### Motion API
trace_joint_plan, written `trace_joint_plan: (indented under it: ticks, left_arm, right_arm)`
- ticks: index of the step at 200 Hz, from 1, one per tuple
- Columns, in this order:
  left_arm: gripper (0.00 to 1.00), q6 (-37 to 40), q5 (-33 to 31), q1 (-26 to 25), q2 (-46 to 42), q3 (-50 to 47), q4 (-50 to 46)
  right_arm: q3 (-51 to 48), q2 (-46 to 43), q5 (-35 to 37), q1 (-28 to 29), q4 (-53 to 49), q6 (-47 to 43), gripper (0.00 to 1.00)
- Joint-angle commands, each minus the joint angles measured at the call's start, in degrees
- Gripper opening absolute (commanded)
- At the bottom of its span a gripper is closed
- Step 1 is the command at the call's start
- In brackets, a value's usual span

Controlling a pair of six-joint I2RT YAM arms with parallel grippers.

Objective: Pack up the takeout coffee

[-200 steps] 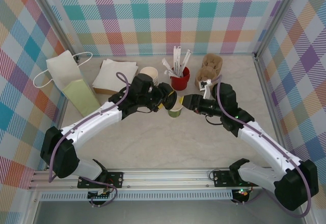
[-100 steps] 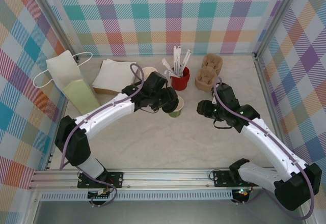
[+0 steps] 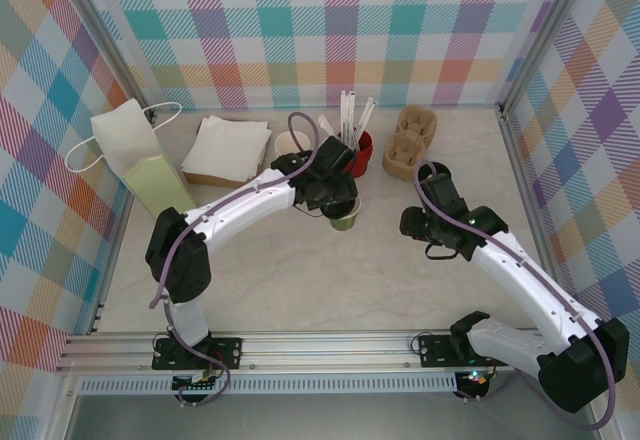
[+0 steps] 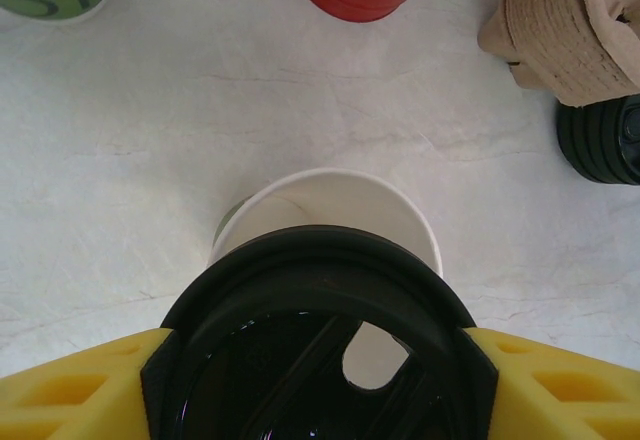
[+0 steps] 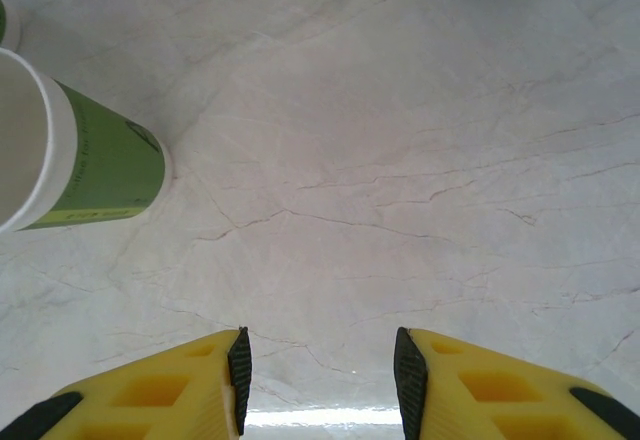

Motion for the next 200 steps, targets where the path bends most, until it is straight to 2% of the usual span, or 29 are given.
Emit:
trace_joint_plan:
  ticks: [1,99,200]
  left_arm:
    - [0.68,2.61,-2.42,-0.45,1.49,3.17,-3.13]
    - [0.68,4.09,-3.56,-1.28,7.61,9.78,-5.98]
    - [0.72,4.09,-3.35,-1.33,9.51,10.63,-6.59]
  right_arm:
    - [-1.18,-1.09,1.44,-0.41,-0.87,-1.11,0.45]
    - [-2.02,-1.54,0.65,-0.67,0.28,-2.08,0.45]
    - [-2.89,-1.36,-0.57,-0.93,1.36,-2.29,0.45]
